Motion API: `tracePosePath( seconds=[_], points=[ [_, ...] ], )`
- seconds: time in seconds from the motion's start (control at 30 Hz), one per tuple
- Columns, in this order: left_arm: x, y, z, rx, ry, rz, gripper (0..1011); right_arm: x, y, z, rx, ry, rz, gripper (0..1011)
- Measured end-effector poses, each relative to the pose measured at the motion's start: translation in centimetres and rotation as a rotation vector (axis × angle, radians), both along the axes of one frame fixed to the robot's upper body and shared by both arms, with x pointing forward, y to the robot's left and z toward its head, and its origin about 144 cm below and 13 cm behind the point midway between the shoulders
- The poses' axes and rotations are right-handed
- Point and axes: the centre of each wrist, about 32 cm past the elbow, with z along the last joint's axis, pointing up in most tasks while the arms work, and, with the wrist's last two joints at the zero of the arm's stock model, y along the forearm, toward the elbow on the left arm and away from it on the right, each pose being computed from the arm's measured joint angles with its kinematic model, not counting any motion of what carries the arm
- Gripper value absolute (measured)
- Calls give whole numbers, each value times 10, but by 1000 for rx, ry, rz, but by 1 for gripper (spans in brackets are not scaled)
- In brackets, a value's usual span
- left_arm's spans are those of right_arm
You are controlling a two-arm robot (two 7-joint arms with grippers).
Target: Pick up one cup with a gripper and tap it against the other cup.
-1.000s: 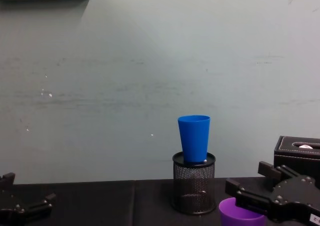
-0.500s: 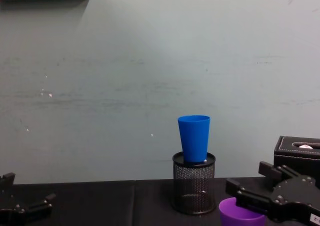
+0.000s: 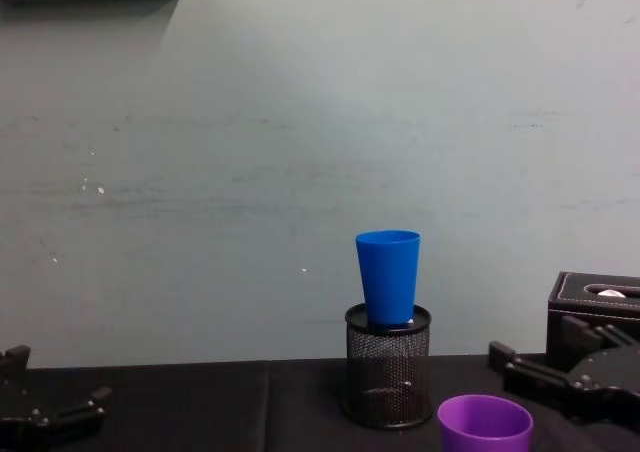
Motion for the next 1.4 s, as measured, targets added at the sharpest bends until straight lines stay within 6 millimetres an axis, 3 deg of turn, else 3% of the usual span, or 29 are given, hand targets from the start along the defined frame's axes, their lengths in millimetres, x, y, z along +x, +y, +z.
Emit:
tracePosePath(
  seconds=[0.57, 1.4],
  points=[
    [0, 0, 0, 0, 0, 0, 1011, 0, -1, -1, -7, 33, -198, 1004],
    [0, 0, 0, 0, 0, 0, 1011, 4, 3, -13, -91, 111, -275, 1004]
  ],
)
